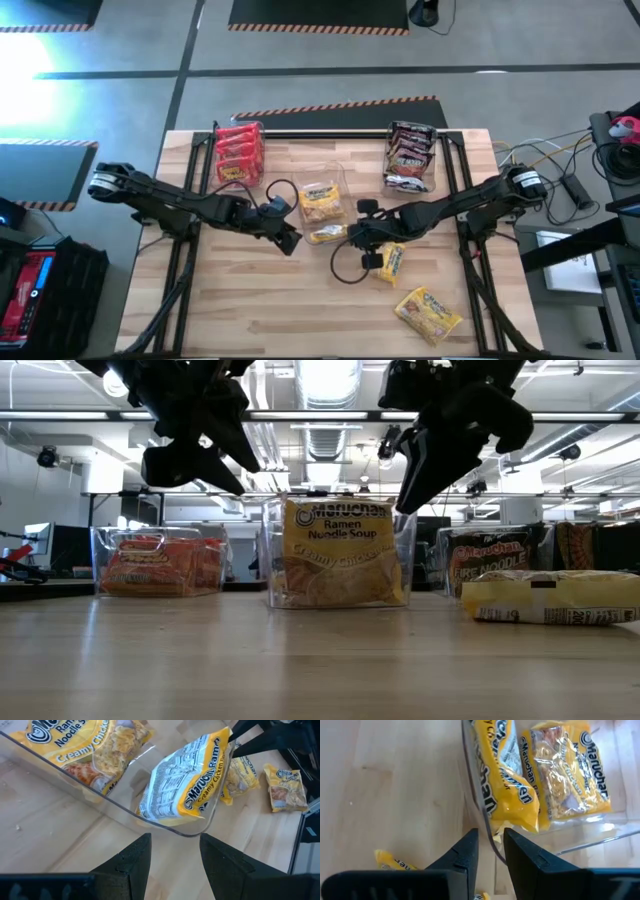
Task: Sort Maruchan noodles
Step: Adjust the center transparent bin, then put the top yellow noodle pack into the center transparent bin
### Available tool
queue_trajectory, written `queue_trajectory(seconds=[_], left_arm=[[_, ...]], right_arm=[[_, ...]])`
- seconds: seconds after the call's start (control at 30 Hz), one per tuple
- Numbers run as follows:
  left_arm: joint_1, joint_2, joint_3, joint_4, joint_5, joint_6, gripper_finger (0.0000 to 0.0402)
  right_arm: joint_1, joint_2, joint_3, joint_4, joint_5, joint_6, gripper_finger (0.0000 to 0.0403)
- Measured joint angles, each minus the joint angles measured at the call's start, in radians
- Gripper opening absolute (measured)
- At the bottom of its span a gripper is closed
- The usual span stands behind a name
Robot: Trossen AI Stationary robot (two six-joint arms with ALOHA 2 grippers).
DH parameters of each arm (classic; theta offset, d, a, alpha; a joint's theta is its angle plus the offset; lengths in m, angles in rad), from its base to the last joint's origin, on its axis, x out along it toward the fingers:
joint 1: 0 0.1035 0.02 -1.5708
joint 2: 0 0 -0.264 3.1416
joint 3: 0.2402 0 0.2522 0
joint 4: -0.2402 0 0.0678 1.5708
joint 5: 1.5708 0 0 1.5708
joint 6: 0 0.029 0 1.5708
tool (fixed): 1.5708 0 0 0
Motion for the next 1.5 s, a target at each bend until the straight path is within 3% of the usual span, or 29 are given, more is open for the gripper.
queue_trajectory(seconds=[0.37, 0.67, 0.87, 1.1, 1.33, 1.5], left_arm=[[0.000, 0.000, 0.001, 0.023, -0.005, 0.000, 0.0152], [0.000, 0.000, 0.001, 0.033, -0.006, 0.000, 0.0152], [0.000, -0.001, 0.001, 0.033, -0.006, 0.000, 0.0152], [0.000, -0.001, 0.001, 0.033, -0.006, 0.000, 0.0152], [0.000, -0.001, 0.001, 0.034, -0.006, 0.003, 0.0152], [-0.012, -0.001, 0.001, 0.042, -0.006, 0.002, 0.0152]], right_arm=[[0.003, 0.000, -0.004, 0.053, -0.170, 0.110, 0.0064], [0.021, 0.011, -0.004, 0.099, -0.191, 0.142, 0.0063], [0.041, 0.053, -0.004, 0.163, -0.265, 0.173, 0.0063], [0.042, 0.027, -0.003, 0.171, -0.262, 0.230, 0.0063], [0.044, -0.012, 0.092, 0.044, -0.263, 0.277, 0.0065], [0.064, -0.016, 0.133, -0.100, -0.283, 0.470, 0.0065]])
